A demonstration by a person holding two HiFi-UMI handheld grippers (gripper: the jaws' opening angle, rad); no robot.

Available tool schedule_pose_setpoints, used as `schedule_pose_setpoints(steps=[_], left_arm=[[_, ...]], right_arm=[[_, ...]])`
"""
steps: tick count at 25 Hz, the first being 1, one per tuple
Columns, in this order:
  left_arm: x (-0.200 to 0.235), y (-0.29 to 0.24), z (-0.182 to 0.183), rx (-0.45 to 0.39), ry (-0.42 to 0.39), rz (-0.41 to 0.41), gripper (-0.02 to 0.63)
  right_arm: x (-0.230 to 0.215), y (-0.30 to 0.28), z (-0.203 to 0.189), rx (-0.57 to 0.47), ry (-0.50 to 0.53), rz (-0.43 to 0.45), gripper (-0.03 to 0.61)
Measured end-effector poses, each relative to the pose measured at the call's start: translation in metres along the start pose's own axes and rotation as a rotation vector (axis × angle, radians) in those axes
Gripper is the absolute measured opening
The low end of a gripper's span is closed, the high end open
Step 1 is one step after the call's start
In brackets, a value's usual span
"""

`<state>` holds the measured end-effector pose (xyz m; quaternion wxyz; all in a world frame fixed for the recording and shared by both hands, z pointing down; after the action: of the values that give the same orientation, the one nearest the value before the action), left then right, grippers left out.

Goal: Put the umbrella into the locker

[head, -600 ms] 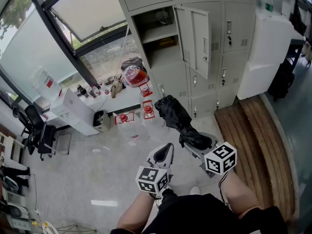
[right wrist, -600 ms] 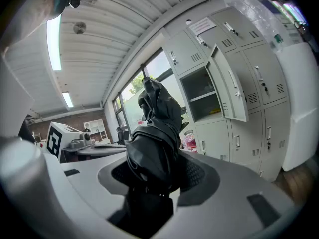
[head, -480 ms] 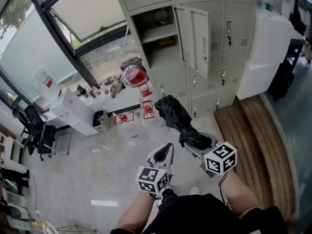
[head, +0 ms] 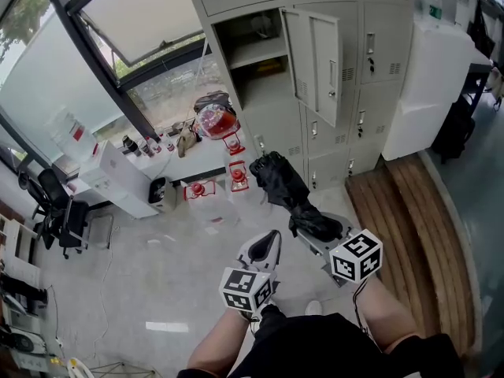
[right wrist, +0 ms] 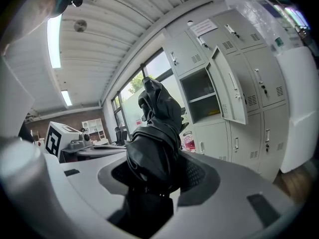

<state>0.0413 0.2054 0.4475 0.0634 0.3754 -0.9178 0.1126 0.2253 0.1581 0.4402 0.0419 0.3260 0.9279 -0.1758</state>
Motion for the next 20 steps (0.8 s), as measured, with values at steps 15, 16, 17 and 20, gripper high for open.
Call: schedule_pose_setpoints(steps=[15,16,17,20], left_arm=[[0.045,0.012,0.007,0.000,0.005,-0.024,0.020],[0.049,0.012,0.008,-0.001,0.007,-0.027,0.020],[0.053,0.013,0.009,-0.001,0.008,-0.031,0.020],[0.066,0.014,0.012,-0.002,0.010,-0.043,0.020]], right_arm=[[0.012,-0.039,0.010,0.015,-0.024,-0.038,0.267],[0.014,-0.043,0.011,0.016,-0.026,-0.041,0.267],[0.015,-0.047,0.013,0.017,-0.029,-0.045,0.267],[0.019,-0.057,0.017,0.019,-0.032,-0.055,0.267]])
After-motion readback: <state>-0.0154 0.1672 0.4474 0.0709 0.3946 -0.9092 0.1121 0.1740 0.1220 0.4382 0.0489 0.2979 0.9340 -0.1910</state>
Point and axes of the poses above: the fingertips, and each gripper's own axes: y backward along the fingers, x to its left, z out of its top, the point moved 9 cm from there along y, backward along the fingers, and after that the axes turned 14 degrees about -z, right-handed, at the moved point
